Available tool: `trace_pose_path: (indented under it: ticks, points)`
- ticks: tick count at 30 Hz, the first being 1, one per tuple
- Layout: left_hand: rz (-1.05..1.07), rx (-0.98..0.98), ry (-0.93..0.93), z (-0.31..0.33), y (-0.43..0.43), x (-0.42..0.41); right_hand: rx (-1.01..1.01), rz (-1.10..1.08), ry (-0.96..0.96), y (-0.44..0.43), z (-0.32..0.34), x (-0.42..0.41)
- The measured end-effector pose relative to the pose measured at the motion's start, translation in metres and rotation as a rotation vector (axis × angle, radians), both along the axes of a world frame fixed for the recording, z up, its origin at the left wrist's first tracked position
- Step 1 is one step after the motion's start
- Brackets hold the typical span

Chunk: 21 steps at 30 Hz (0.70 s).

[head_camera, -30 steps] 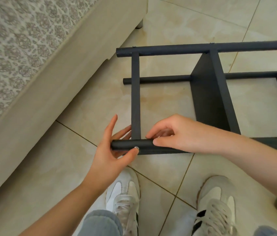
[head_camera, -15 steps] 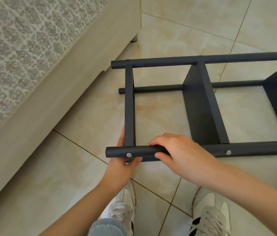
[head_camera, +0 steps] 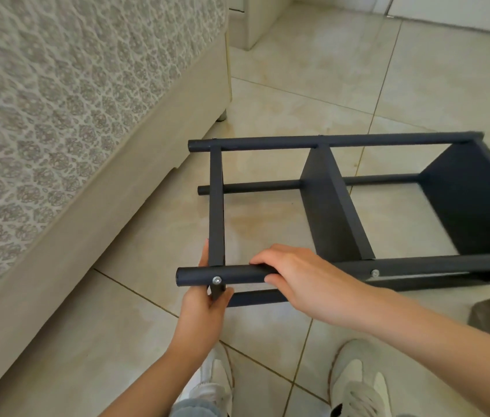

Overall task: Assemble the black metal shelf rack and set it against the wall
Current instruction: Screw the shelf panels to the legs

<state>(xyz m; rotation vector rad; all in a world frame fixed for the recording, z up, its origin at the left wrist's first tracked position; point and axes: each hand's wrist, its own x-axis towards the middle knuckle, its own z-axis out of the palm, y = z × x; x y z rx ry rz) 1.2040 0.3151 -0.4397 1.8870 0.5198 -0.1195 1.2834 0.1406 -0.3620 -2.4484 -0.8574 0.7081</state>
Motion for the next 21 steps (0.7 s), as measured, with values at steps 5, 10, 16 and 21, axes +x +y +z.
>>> trace_pose_path:
  ticks: [5,10,16,21]
  points:
    - [-0.060,0.080,-0.081,0.036,0.004,0.014,0.028,-0.050,-0.047,-0.006,0.034,0.011]
    - [-0.097,0.200,-0.213,0.098,0.009,0.039,0.095,-0.110,-0.062,-0.008,0.087,0.028]
    - [-0.158,0.293,-0.358,0.174,-0.002,0.064,0.147,-0.183,-0.087,-0.017,0.148,0.042]
    - [-0.157,0.365,-0.372,0.217,-0.014,0.078,0.141,-0.207,-0.162,-0.024,0.180,0.047]
